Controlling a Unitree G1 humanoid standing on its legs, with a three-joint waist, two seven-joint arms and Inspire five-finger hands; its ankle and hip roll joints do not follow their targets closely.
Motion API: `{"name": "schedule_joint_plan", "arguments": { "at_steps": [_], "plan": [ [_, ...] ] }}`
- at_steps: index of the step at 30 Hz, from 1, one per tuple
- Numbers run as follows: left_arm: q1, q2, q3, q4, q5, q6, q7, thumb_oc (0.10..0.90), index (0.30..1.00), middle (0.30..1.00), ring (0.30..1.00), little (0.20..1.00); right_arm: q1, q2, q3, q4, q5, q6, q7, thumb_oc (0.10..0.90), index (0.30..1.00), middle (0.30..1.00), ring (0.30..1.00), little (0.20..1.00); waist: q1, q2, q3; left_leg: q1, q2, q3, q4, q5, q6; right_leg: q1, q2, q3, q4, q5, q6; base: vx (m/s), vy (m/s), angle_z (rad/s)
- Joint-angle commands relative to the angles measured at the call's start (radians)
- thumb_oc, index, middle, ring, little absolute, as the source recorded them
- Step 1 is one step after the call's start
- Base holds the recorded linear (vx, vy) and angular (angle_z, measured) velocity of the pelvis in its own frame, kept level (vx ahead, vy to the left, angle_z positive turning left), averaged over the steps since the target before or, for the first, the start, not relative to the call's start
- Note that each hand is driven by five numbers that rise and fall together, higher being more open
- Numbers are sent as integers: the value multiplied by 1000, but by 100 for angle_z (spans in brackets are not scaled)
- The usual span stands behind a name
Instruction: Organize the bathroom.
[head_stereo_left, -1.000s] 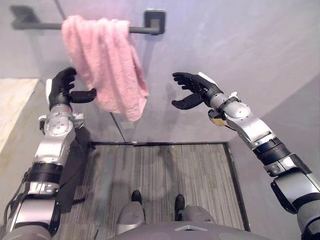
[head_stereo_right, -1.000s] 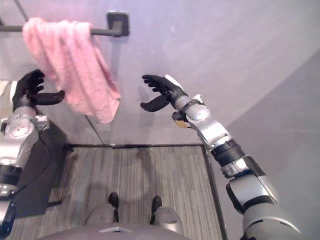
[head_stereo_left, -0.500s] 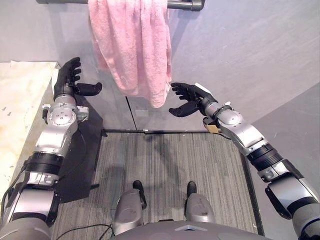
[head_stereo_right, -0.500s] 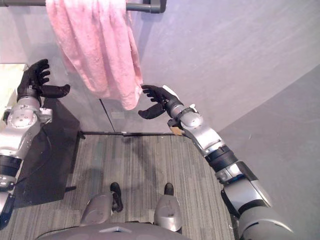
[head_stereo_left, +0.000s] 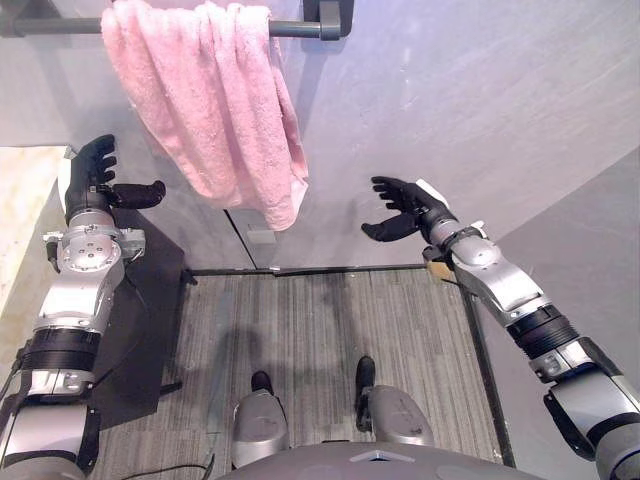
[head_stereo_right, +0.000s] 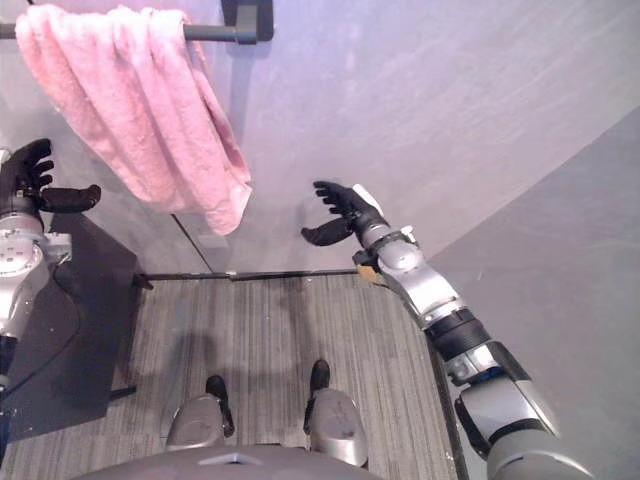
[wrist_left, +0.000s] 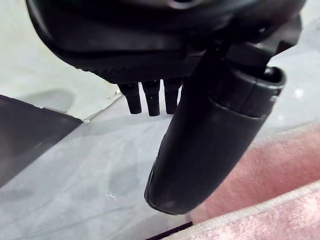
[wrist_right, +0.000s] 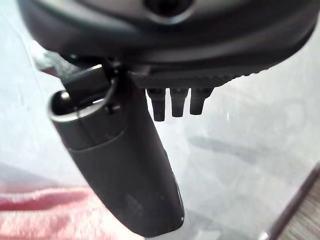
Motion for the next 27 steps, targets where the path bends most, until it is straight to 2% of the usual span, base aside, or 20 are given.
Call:
{"name": "schedule_joint_plan", "arguments": {
  "at_steps": [1,5,7,8,15,18,22,27],
  "plan": [
    [-49,35,-14,-98,27,-117,-42,800,900,900,900,900,-52,7,-50,-155,-95,-177,-90,800,900,900,900,900,-31,20,-158,36,-29,-30,32,-70,61,-39,-49,67,44,-71,78,49,50,-10],
    [-34,16,2,-119,10,-118,-47,800,900,900,900,900,-76,12,-74,-203,-129,-191,-130,800,900,900,900,900,-32,25,-166,56,-36,-23,6,-70,63,-31,-53,76,25,-64,88,46,43,-6],
    [-40,3,-3,-125,20,-120,-42,800,900,900,900,900,-105,27,-74,-226,-147,-175,-160,800,900,900,900,900,-31,26,-173,60,-41,-23,-3,-71,64,-30,-54,78,14,-60,91,38,43,-5],
    [-64,-4,-16,-127,24,-104,-47,800,900,900,900,900,-168,46,-59,-236,-148,-169,-181,800,900,900,900,900,-26,28,-182,64,-46,-25,-13,-72,64,-26,-51,81,3,-60,91,31,43,-2],
    [-110,-30,-62,-120,15,-78,-69,800,900,900,900,900,-294,95,11,-220,-145,-157,-216,800,900,900,900,900,-11,27,-197,73,-48,-33,-31,-65,59,-10,-50,78,-12,-58,89,24,24,-2],
    [-121,-47,-78,-131,4,-78,-106,800,900,900,900,900,-322,113,30,-200,-125,-151,-218,800,900,900,900,900,-5,25,-204,74,-47,-39,-37,-62,58,-6,-51,78,-12,-60,89,13,14,3],
    [-115,-71,-78,-210,-41,-113,-188,800,900,900,900,900,-319,127,34,-190,-69,-128,-191,800,900,900,900,900,1,26,-211,79,-45,-44,-46,-57,54,-2,-54,78,-12,-59,90,17,28,8],
    [-130,-63,-72,-270,-42,-120,-191,800,900,900,900,900,-301,149,42,-176,-16,-111,-170,800,900,900,900,900,3,26,-221,88,-43,-41,-61,-52,54,4,-58,73,-23,-55,93,5,17,5]
  ]
}}
